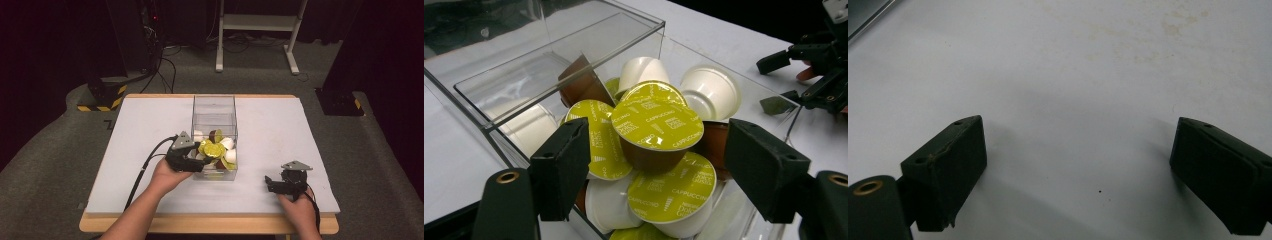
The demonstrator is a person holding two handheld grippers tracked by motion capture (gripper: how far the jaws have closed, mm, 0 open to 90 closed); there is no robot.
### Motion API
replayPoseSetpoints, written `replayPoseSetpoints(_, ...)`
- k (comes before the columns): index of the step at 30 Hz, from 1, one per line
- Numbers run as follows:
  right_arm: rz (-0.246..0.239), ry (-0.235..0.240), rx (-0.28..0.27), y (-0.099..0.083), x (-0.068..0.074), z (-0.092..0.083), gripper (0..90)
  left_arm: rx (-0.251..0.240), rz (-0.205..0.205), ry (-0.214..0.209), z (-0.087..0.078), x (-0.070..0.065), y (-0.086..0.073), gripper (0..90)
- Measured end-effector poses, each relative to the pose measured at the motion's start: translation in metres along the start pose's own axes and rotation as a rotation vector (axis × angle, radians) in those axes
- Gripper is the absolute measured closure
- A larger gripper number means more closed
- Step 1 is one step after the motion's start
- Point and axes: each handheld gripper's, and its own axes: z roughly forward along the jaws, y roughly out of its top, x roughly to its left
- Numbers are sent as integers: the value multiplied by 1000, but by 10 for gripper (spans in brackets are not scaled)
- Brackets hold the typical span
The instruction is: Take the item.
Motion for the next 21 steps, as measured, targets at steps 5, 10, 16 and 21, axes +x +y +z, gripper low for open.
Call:
replayPoseSetpoints(5,0,1,1,0,0,0,78,22,34,16,11,-3,1,292)
replayPoseSetpoints(10,0,0,0,0,0,0,79,56,46,28,21,-5,0,313)
replayPoseSetpoints(16,0,1,0,0,0,0,79,76,52,27,27,-6,-1,346)
replayPoseSetpoints(21,0,1,0,0,0,0,79,73,45,32,32,-7,-3,368)
